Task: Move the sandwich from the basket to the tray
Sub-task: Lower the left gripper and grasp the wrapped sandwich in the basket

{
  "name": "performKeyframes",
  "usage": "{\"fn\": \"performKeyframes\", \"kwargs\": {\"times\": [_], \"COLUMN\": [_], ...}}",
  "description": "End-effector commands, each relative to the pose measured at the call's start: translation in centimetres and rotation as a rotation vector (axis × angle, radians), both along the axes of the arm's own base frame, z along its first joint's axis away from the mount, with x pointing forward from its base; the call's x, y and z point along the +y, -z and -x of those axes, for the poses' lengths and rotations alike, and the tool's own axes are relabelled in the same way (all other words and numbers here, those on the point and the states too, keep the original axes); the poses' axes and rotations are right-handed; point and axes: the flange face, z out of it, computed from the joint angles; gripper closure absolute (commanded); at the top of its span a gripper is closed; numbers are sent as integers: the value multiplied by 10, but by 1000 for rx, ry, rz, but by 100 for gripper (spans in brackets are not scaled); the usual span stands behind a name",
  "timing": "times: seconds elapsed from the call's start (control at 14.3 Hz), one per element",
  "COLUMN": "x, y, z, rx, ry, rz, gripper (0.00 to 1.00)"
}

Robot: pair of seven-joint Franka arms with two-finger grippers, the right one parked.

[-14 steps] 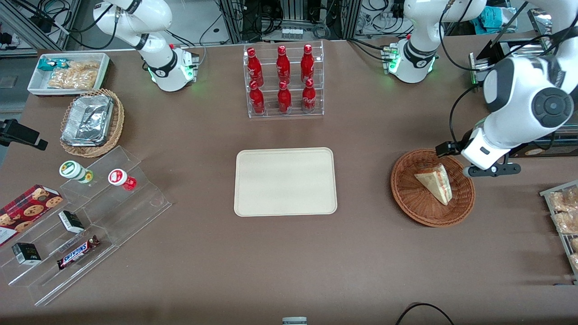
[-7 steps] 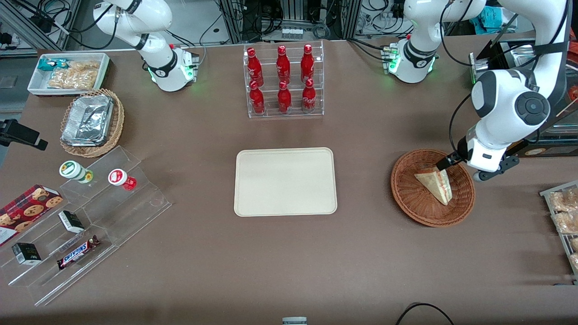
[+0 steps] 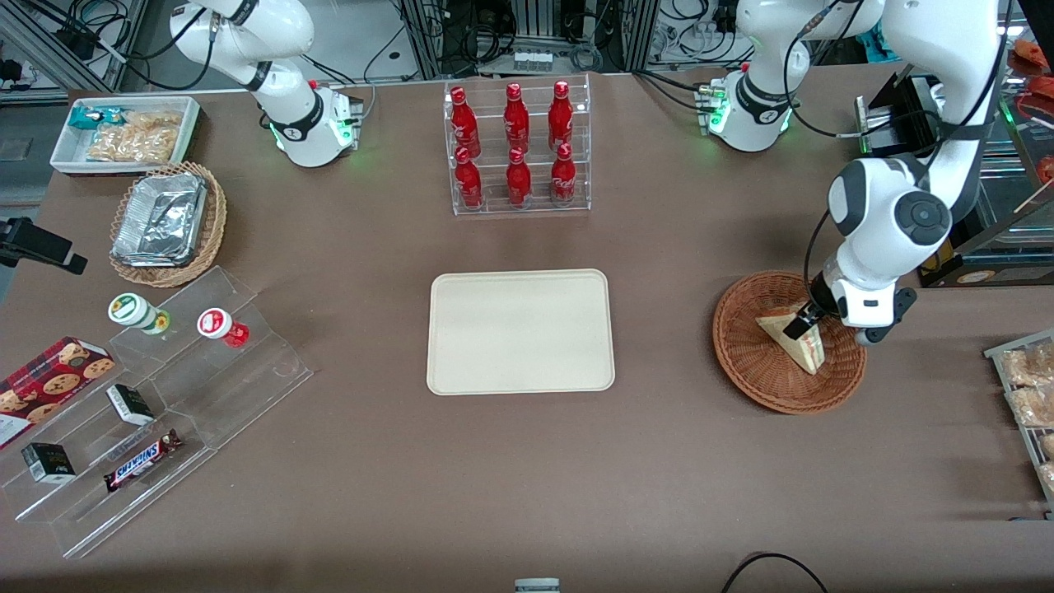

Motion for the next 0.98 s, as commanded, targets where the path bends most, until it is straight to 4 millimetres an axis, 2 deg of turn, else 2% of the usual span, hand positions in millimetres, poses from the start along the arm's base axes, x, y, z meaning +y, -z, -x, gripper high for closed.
{"fn": "performKeyframes", "kwargs": {"times": [0.0,0.07,0.14,0.21,0.42,0.63,0.7,0.77,0.84,0.91], "x": [-4,-6,-7,-7,-15,-50,-66,-91,-121,-138], "y": [13,13,14,11,-14,-48,-61,-72,-75,-82], "z": [0,0,1,0,-3,-14,-18,-22,-25,-30], "rx": [-1,-1,7,4,11,84,114,137,167,165], "ry": [-23,-20,-17,-11,17,100,169,228,291,361], "rz": [6,6,5,4,-3,-12,-15,-18,-28,-47], "gripper": [36,62,82,89,95,100,100,100,100,100]}}
